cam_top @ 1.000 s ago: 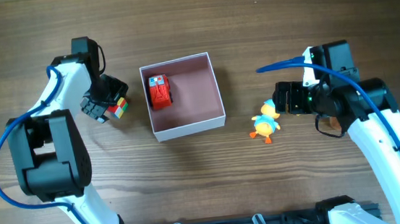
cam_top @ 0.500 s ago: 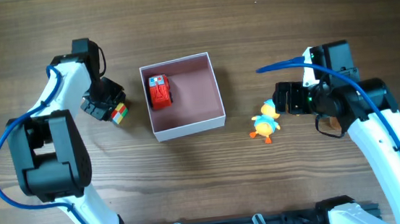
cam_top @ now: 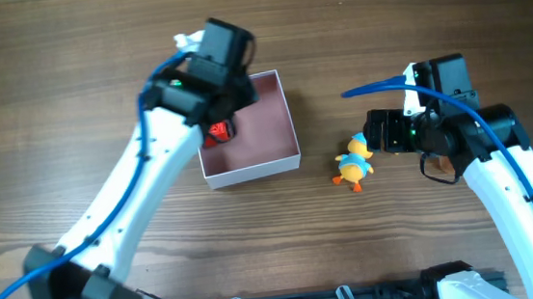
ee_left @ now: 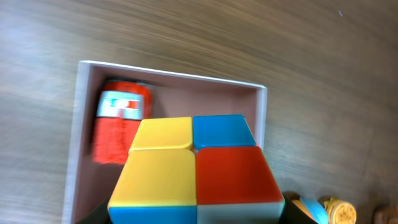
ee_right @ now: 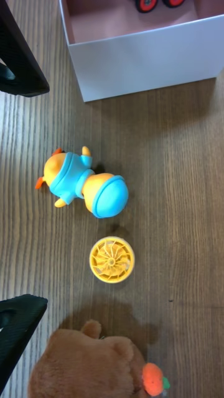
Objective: Pack container
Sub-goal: 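Place the Rubik's cube into the box beside the truck, release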
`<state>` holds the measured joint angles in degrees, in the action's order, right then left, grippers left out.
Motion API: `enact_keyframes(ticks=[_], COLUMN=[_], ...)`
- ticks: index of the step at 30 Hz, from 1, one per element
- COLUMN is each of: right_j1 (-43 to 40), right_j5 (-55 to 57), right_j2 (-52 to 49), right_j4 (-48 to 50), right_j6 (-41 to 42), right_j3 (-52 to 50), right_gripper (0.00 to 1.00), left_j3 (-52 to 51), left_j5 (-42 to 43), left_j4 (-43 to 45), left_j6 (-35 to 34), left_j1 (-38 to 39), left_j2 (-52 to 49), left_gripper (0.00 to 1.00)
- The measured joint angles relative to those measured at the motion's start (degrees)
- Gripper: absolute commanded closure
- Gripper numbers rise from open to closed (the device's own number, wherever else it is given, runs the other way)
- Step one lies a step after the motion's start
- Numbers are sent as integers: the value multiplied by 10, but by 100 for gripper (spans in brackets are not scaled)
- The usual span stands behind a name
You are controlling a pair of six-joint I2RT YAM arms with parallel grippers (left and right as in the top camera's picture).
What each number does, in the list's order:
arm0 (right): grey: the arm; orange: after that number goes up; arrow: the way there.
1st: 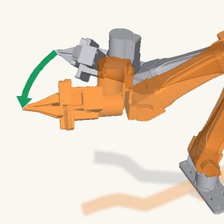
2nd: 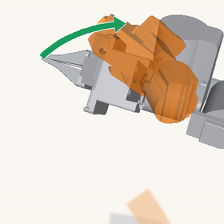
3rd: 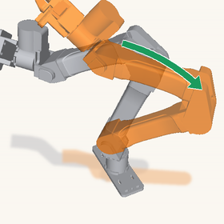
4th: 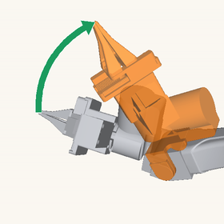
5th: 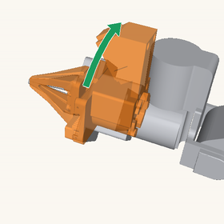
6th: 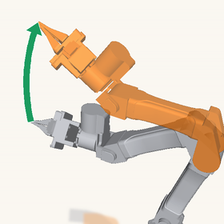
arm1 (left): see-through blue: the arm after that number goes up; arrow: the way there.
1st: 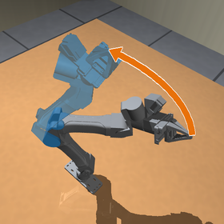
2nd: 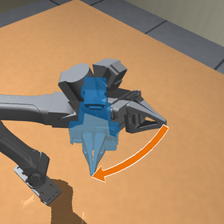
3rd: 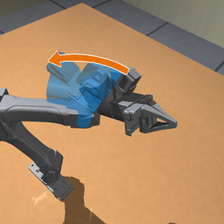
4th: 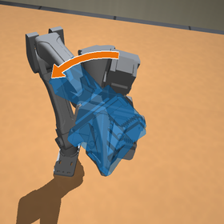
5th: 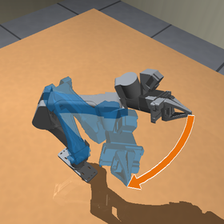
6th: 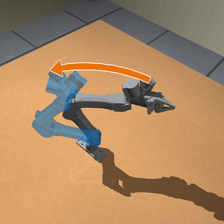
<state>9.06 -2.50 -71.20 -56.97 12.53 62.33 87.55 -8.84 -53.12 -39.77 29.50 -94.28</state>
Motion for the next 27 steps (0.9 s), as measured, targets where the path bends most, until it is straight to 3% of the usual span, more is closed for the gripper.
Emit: enact_keyframes(ticks=[6, 9, 13, 16, 21, 27], right_j1=[0, 0, 0, 0, 0, 0], right_j5=[0, 0, 0, 0, 0, 0], right_j2=[0, 0, 0, 0, 0, 0], right_j4=[-1, -3, -5, -5, -5, -5], right_j6=[0, 0, 0, 0, 0, 0], right_j3=[0, 0, 0, 0, 0, 0], right_gripper=[0, 0, 0, 0, 0, 0], left_j3=[2, 2, 2, 2, 2, 2], left_j5=[-12, -12, -12, -14, -14, -14], left_j4=[20, 25, 29, 29, 29, 28], left_j6=[14, 14, 16, 20, 22, 32], left_j1=[13, 4, -8, -8, -8, -7], left_j2=[-139, -201, -225, -225, -225, -225], left_gripper=[90, 75, 37, 28, 27, 44])
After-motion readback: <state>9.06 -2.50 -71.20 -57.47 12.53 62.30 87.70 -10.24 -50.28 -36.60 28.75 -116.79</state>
